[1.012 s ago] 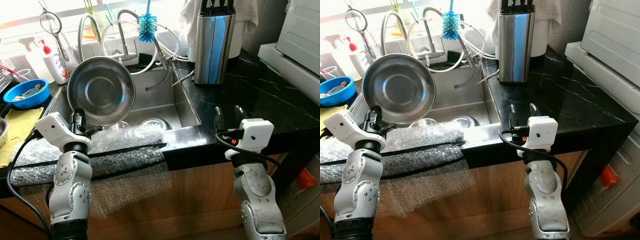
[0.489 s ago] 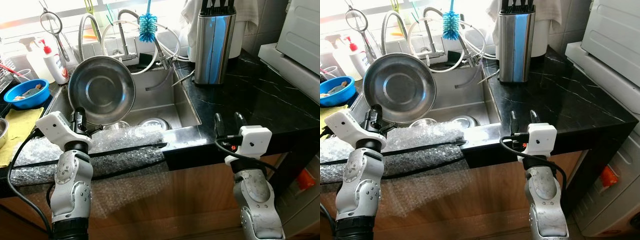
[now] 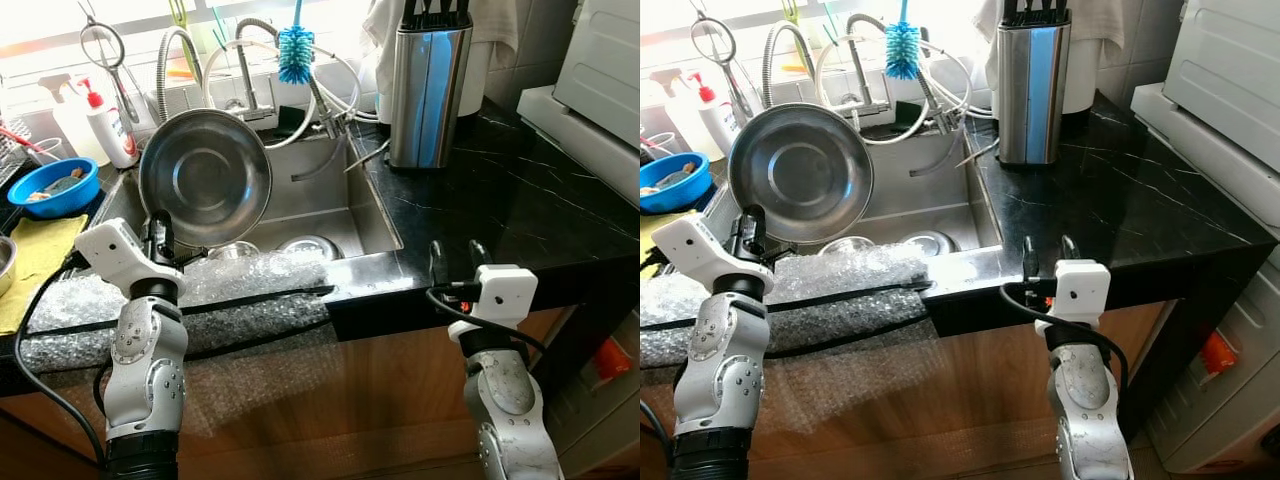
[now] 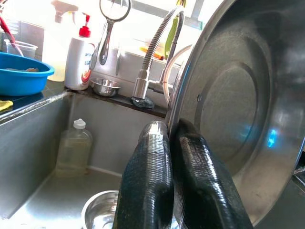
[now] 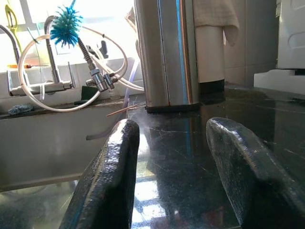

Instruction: Kitchen organization

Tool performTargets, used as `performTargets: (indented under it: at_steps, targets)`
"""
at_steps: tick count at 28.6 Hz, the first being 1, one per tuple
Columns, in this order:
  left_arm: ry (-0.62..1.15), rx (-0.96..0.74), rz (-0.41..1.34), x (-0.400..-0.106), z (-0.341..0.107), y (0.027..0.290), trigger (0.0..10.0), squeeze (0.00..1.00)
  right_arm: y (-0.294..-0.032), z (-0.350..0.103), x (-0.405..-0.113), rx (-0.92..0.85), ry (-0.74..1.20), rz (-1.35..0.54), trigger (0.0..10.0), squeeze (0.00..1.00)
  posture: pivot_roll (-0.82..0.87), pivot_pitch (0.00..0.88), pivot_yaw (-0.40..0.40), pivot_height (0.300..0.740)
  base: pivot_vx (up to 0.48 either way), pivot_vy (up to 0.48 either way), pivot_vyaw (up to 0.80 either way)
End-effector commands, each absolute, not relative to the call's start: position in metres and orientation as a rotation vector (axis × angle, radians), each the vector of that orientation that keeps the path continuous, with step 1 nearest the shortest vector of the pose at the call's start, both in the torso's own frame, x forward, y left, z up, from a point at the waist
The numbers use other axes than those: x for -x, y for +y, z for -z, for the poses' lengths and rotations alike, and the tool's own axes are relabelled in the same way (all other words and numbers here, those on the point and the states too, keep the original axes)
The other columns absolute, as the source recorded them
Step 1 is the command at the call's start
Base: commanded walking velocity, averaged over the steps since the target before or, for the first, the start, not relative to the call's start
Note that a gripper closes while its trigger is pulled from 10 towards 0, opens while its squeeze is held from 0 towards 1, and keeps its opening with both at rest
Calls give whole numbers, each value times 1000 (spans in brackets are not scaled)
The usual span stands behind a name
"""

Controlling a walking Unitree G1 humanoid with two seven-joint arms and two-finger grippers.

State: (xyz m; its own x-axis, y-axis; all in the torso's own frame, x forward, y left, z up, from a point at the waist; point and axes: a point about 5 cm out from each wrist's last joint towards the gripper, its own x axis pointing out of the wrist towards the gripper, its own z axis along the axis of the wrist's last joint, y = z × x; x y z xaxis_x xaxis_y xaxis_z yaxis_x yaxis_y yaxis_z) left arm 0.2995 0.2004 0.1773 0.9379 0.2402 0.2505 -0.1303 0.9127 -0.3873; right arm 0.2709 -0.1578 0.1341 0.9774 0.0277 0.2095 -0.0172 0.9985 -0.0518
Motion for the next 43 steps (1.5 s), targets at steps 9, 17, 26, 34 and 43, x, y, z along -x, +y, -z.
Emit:
performTargets:
  at_steps: [9,17,26,34,43]
  targets:
    - [-274,187,-195,-315,-179,201,10000,0,-152,-134,-274,42,-221,-32,10000,0,-115,0,152,740,0,0,0]
    - [-243,10,-205,-350,-188,193,10000,0,-148,-135,-274,41,-226,-40,10000,0,-125,0,158,740,0,0,0]
    - [-134,-176,-141,-377,-184,182,10000,0,-147,-135,-274,39,-230,-39,10000,0,-134,0,165,740,0,0,0]
    - [-49,-565,-43,-403,-185,163,10000,0,-147,-136,-273,38,-234,-33,10000,0,-153,0,179,740,0,0,0]
    - [-50,-816,108,-403,-169,128,10000,0,-145,-137,-273,36,-240,-35,10000,0,-164,0,181,740,0,0,0]
